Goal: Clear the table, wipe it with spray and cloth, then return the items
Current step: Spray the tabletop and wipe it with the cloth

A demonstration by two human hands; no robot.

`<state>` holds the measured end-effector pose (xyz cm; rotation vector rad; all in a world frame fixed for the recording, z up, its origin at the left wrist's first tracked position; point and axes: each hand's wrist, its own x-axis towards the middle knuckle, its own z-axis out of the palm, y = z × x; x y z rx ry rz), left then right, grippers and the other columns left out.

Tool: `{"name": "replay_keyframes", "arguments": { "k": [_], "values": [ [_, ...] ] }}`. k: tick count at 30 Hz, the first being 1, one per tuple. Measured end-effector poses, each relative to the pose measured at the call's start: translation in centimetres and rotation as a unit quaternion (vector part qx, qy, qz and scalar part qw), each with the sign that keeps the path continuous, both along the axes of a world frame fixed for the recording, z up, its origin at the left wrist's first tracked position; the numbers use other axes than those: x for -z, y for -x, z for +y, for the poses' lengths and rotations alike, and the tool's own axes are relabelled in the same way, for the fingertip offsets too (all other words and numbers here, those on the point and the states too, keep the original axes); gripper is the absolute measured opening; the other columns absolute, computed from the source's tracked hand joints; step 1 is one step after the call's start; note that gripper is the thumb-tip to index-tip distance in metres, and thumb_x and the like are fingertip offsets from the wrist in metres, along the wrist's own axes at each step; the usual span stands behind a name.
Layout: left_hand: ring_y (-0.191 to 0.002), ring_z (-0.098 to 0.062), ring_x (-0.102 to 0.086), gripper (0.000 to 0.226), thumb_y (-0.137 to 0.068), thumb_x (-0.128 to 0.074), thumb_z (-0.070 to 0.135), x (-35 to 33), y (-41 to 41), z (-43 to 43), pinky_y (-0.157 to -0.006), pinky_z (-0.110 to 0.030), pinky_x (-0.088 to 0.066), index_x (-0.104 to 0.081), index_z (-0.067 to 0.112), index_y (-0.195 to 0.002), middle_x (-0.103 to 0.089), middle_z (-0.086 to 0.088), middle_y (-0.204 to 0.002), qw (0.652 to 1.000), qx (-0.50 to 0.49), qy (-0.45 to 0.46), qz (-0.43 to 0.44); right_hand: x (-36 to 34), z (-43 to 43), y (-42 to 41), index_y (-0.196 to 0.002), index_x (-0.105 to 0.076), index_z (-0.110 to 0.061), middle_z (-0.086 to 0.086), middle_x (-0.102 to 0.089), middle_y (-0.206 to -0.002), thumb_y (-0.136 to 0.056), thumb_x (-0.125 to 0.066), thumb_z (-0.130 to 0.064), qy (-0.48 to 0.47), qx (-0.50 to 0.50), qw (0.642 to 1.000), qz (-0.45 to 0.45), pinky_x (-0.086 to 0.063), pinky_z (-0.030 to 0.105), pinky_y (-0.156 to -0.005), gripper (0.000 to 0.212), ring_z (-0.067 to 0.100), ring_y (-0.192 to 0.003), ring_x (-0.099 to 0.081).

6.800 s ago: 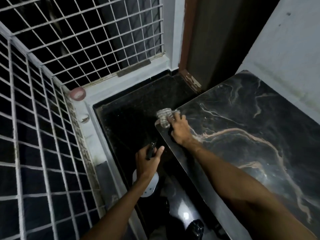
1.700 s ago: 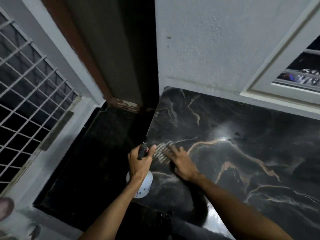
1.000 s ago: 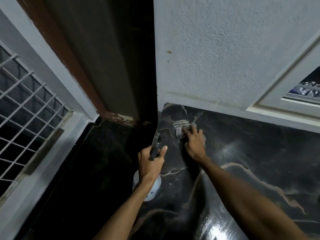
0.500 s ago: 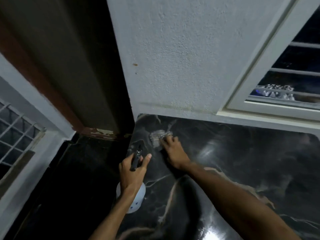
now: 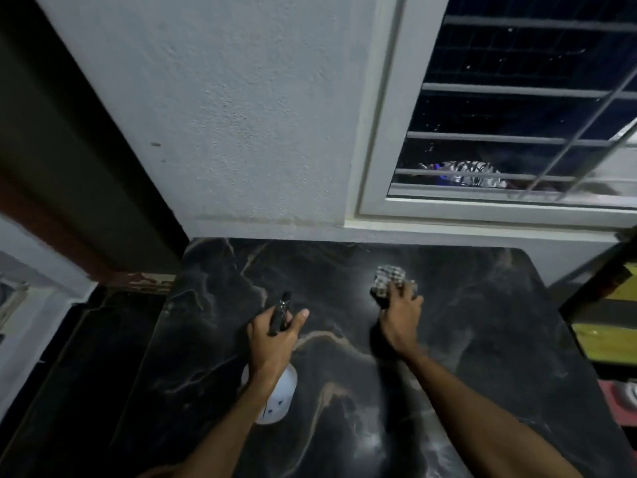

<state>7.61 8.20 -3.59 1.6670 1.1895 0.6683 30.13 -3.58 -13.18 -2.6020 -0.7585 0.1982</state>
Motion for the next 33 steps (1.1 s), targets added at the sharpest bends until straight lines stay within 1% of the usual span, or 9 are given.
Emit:
{"name": "replay_keyframes", "arguments": {
  "k": [5, 9, 13, 17, 21, 24, 27, 31, 33],
  "values": [
    [-0.051, -0.025, -0.057, 0.043, -0.083, -0.083, 0.022, 1.2, -6.7, -0.4, -0.059, -0.036, -0.052, -0.055, 0.002, -0.057, -0.057, -0.009, -0.051, 0.999, 0.003, -0.05, 0.008, 1.2, 2.3, -6.5, -0.138, -0.047, -0.017, 0.016, -0.039, -0.143, -0.07, -0.055, -0.014, 0.064, -0.26, 0.961, -0.072, -0.045, 0.045, -0.094, 0.069, 0.039, -0.109, -0.045],
    [-0.056, -0.021, -0.06, 0.035, -0.085, -0.082, 0.022, 1.2, -9.0, -0.4, -0.062, -0.031, -0.052, -0.06, 0.004, -0.063, -0.061, -0.005, -0.057, 0.998, -0.029, -0.048, 0.015, 0.6, 9.9, -7.5, -0.131, -0.049, -0.014, 0.019, -0.04, -0.14, -0.079, -0.056, -0.016, 0.016, -0.08, 0.997, 0.01, -0.041, 0.045, -0.096, 0.053, 0.041, -0.113, -0.045],
    [-0.061, -0.012, -0.061, 0.031, -0.083, -0.083, 0.022, 0.7, -10.2, -0.9, -0.066, -0.029, -0.05, -0.063, 0.01, -0.064, -0.063, 0.003, -0.06, 0.995, -0.053, -0.072, 0.037, -0.3, 11.2, -4.7, -0.141, -0.047, -0.017, 0.014, -0.034, -0.152, -0.072, -0.059, -0.013, 0.028, -0.398, 0.916, -0.034, -0.04, 0.044, -0.095, 0.07, 0.037, -0.113, -0.039],
    [-0.062, -0.022, -0.065, 0.032, -0.085, -0.082, 0.022, 0.4, -11.7, -2.8, -0.065, -0.033, -0.052, -0.064, 0.003, -0.066, -0.066, -0.008, -0.062, 0.997, -0.034, -0.059, 0.039, -0.3, 3.6, -12.8, -0.132, -0.057, -0.013, 0.02, -0.045, -0.141, -0.066, -0.056, -0.012, -0.004, -0.178, 0.983, -0.053, -0.045, 0.045, -0.096, 0.066, 0.043, -0.109, -0.045],
    [-0.056, -0.018, -0.058, 0.033, -0.085, -0.082, 0.019, 0.4, -13.9, -5.7, -0.057, -0.027, -0.047, -0.063, 0.0, -0.066, -0.063, -0.01, -0.059, 0.998, -0.002, -0.061, 0.022, -0.5, -5.7, -18.9, -0.134, -0.053, -0.009, 0.025, -0.038, -0.146, -0.071, -0.064, -0.011, 0.016, 0.052, 0.998, -0.037, -0.04, 0.049, -0.096, 0.064, 0.047, -0.111, -0.043],
    [-0.056, -0.021, -0.059, 0.035, -0.085, -0.082, 0.022, 0.6, -15.7, -8.1, -0.058, -0.03, -0.048, -0.062, -0.001, -0.066, -0.063, -0.012, -0.059, 0.998, 0.023, -0.054, 0.023, 0.3, -7.7, -15.3, -0.137, -0.049, -0.009, 0.022, -0.037, -0.148, -0.069, -0.058, -0.006, 0.012, -0.095, 0.994, -0.051, -0.041, 0.048, -0.1, 0.069, 0.043, -0.113, -0.041],
    [-0.059, -0.022, -0.06, 0.038, -0.085, -0.082, 0.023, 0.7, -16.3, -10.0, -0.057, -0.031, -0.049, -0.061, 0.0, -0.064, -0.062, -0.011, -0.058, 0.997, 0.045, -0.064, 0.026, 1.2, -10.1, -14.4, -0.141, -0.05, -0.017, 0.014, -0.039, -0.15, -0.066, -0.051, -0.007, 0.013, -0.301, 0.95, -0.08, -0.046, 0.042, -0.088, 0.076, 0.036, -0.103, -0.045],
    [-0.059, -0.028, -0.06, 0.04, -0.085, -0.082, 0.023, 0.5, -15.1, -11.7, -0.06, -0.033, -0.05, -0.058, -0.002, -0.064, -0.062, -0.017, -0.061, 0.997, 0.052, -0.058, 0.022, 0.5, -11.8, -16.1, -0.135, -0.053, -0.014, 0.018, -0.036, -0.149, -0.074, -0.06, -0.01, 0.001, 0.022, 1.0, -0.006, -0.042, 0.049, -0.097, 0.062, 0.044, -0.114, -0.041],
    [-0.059, -0.031, -0.06, 0.041, -0.085, -0.081, 0.023, 0.4, -13.9, -11.9, -0.06, -0.038, -0.051, -0.057, -0.003, -0.064, -0.061, -0.017, -0.06, 0.997, 0.049, -0.059, 0.021, 0.3, -9.6, -13.9, -0.137, -0.048, -0.011, 0.022, -0.032, -0.15, -0.073, -0.059, -0.009, 0.004, 0.006, 1.0, -0.018, -0.039, 0.052, -0.103, 0.065, 0.046, -0.12, -0.037]
  ]
}}
